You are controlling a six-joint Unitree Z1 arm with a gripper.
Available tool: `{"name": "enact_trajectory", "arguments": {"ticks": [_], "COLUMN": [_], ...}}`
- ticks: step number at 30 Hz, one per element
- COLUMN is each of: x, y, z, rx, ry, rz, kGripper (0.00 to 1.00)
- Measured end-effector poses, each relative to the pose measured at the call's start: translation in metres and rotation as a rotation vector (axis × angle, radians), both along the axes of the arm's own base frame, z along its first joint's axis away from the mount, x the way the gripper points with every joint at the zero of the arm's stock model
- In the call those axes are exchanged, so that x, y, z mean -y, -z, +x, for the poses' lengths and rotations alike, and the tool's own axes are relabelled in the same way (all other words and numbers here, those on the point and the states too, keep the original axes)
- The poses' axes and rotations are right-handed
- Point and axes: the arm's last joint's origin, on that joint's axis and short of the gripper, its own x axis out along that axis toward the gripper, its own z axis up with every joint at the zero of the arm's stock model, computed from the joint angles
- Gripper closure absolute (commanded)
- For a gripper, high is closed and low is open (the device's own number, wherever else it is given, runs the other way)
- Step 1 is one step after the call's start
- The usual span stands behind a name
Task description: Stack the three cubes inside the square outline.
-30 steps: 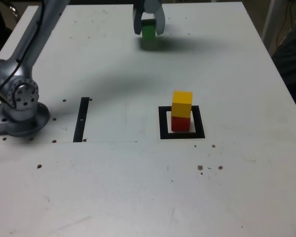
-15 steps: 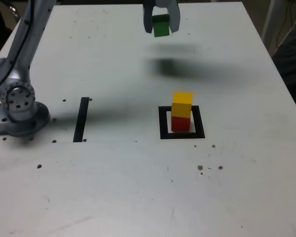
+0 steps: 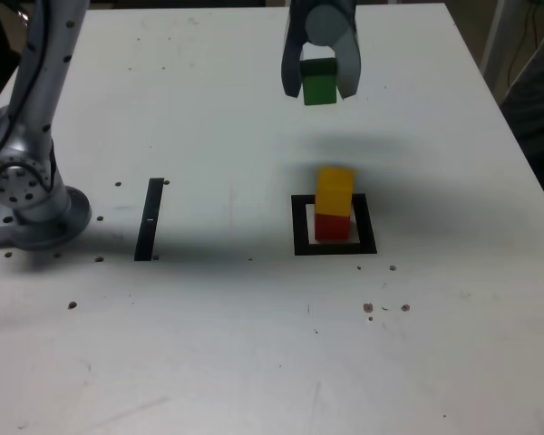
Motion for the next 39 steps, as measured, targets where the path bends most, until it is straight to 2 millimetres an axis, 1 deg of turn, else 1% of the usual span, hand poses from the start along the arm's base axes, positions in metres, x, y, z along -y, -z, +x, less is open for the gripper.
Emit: {"name": "enact_trajectory", "arguments": {"ticks": [1,5,9,14,18,21,28,32,33,34,38,39], "x": [0.006,0.041,0.060,0.088,0.100,0.109,0.114,0.113,0.113,0.113,0.113,0.113], "y": [0.001,0.004,0.005,0.005,0.006,0.012,0.023,0.024,0.024,0.024,0.024,0.024], "z": [0.001,0.005,0.006,0.007,0.008,0.011,0.017,0.019,0.019,0.019,0.019,0.019], "rx": [-0.004,-0.021,-0.025,-0.024,-0.027,-0.042,-0.067,-0.068,-0.068,-0.068,-0.069,-0.069], "ry": [0.001,0.051,0.066,0.101,0.107,0.119,0.121,0.119,0.119,0.119,0.124,0.126], "rz": [-0.001,-0.005,-0.001,-0.009,-0.025,-0.034,-0.043,-0.042,-0.042,-0.041,-0.035,-0.034], "kGripper": [0.75,0.75,0.75,0.75,0.75,0.75,0.75,0.74,0.70,0.63,0.19,0.10]}}
